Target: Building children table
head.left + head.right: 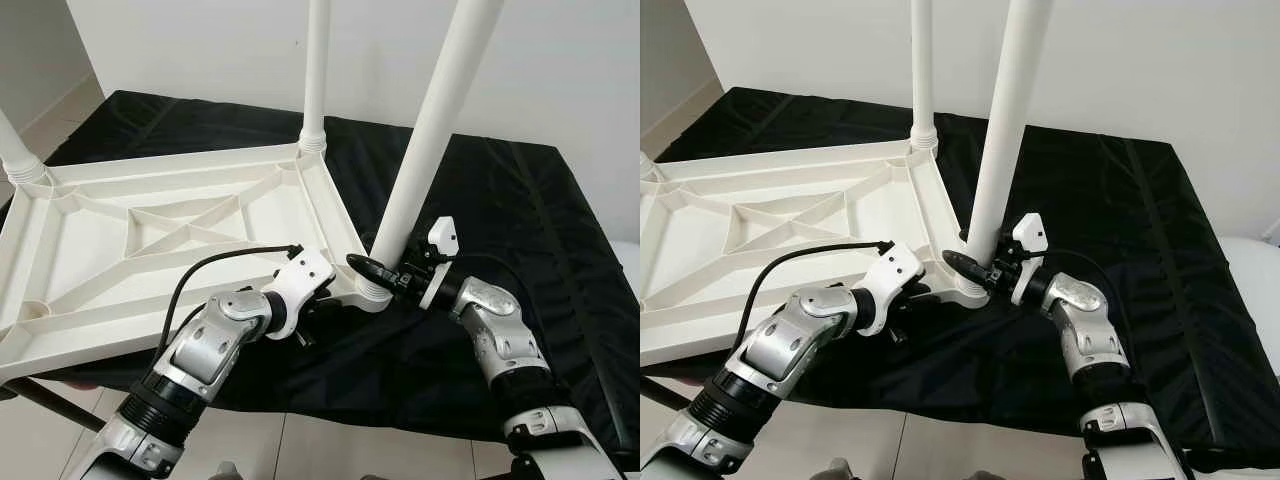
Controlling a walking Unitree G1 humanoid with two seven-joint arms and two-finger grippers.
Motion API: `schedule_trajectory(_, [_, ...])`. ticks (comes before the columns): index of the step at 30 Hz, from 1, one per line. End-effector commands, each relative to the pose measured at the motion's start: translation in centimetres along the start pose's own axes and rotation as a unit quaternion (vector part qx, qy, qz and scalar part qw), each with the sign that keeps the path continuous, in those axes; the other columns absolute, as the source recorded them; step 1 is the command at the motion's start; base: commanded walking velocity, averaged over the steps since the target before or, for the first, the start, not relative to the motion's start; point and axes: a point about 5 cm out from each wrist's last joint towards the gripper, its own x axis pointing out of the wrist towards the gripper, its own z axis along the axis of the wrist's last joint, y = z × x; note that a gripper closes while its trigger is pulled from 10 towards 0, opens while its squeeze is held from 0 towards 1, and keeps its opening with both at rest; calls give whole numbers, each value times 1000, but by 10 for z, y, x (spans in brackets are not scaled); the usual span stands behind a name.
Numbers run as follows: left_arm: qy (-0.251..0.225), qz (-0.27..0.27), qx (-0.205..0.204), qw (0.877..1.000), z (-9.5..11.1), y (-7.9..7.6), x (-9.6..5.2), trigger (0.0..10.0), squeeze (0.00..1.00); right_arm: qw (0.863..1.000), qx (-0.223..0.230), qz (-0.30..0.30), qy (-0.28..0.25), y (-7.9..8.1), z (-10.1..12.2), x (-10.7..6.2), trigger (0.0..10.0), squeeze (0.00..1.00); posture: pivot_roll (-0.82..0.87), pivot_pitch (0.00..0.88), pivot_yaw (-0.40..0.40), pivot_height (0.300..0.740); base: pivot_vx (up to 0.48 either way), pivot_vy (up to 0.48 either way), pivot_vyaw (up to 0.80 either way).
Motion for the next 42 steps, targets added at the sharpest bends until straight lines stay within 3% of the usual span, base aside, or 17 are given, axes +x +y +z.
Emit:
schedule_trajectory(1, [-20, -27, 7, 999, 8, -7, 2, 10000, 0, 999, 19, -5, -27, 2, 5, 4, 10000, 0, 23, 7, -26, 740, 0, 0, 0])
schedule_trajectory(17, [-21, -25, 5, 999, 9, -6, 2, 10000, 0, 994, 8, -95, -61, 26, 15, 8, 10000, 0, 19, 23, -30, 740, 0, 0, 0])
schedule_trajectory(30, [-21, -23, 2, 1000, 8, -6, 1, 10000, 0, 988, 4, -151, -34, 39, 9, 15, 10000, 0, 22, 28, -33, 740, 0, 0, 0])
schedule_trajectory(33, [-20, -23, 2, 1000, 8, -6, 1, 10000, 0, 979, 12, -200, -30, 43, 7, 19, 10000, 0, 25, 25, -34, 740, 0, 0, 0])
schedule_trajectory(36, [-20, -23, 2, 1000, 8, -6, 1, 10000, 0, 977, 16, -212, -29, 43, 7, 20, 10000, 0, 25, 25, -34, 740, 0, 0, 0])
schedule_trajectory(40, [-20, -23, 2, 1000, 8, -7, 2, 10000, 0, 958, 13, -287, -11, 43, 1, 24, 10000, 0, 27, 16, -34, 740, 0, 0, 0])
schedule_trajectory(42, [-20, -23, 2, 1000, 8, -7, 2, 10000, 0, 956, 13, -294, -10, 44, 1, 24, 10000, 0, 27, 16, -33, 740, 0, 0, 0])
